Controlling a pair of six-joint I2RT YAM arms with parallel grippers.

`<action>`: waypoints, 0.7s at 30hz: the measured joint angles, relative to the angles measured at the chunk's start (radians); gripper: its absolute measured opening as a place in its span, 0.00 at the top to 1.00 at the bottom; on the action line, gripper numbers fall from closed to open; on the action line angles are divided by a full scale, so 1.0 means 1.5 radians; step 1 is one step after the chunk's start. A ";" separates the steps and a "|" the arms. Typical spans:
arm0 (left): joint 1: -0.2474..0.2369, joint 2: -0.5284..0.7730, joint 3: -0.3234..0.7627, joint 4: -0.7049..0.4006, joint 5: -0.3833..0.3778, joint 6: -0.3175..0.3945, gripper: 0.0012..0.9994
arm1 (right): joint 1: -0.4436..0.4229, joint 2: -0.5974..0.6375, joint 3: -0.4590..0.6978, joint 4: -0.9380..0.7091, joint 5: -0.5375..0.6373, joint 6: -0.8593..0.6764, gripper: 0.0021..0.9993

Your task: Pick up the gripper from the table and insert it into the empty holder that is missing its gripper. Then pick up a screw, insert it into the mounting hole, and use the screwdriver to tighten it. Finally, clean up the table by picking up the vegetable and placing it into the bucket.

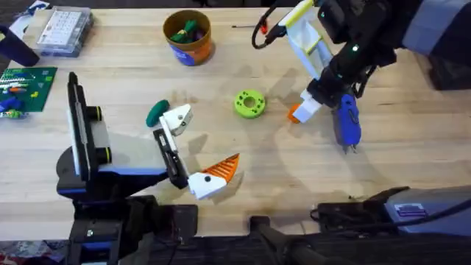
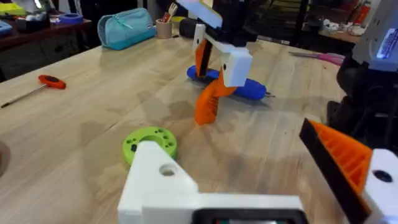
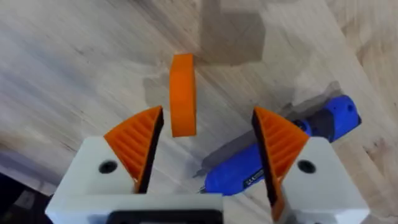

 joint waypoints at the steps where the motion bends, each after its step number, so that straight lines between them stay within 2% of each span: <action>1: 0.000 0.000 0.000 0.000 0.000 0.000 0.01 | 0.002 0.001 0.000 0.000 0.001 -0.001 0.12; 10: 0.000 0.000 0.000 0.000 -0.005 0.000 0.01 | 0.033 0.056 -0.001 0.003 -0.002 -0.009 0.12; 11: 0.000 0.000 0.000 0.000 -0.005 0.000 0.01 | 0.035 0.062 -0.001 0.004 -0.002 -0.010 0.16; 13: 0.000 0.000 0.000 0.000 -0.005 0.000 0.01 | 0.037 0.072 -0.001 0.004 -0.002 -0.013 0.37; 16: 0.000 0.000 0.000 0.000 -0.005 0.000 0.01 | 0.038 0.075 -0.002 0.004 -0.002 -0.013 0.83; 17: 0.000 0.000 0.000 0.000 -0.005 0.000 0.01 | 0.037 0.075 -0.002 0.005 -0.002 -0.012 0.94; 18: 0.000 0.000 0.000 0.000 -0.005 0.000 0.01 | 0.037 0.075 -0.002 0.005 -0.002 -0.011 0.98; 21: 0.000 0.000 0.000 0.000 -0.005 0.000 0.01 | 0.037 0.075 -0.002 0.005 -0.002 -0.011 0.98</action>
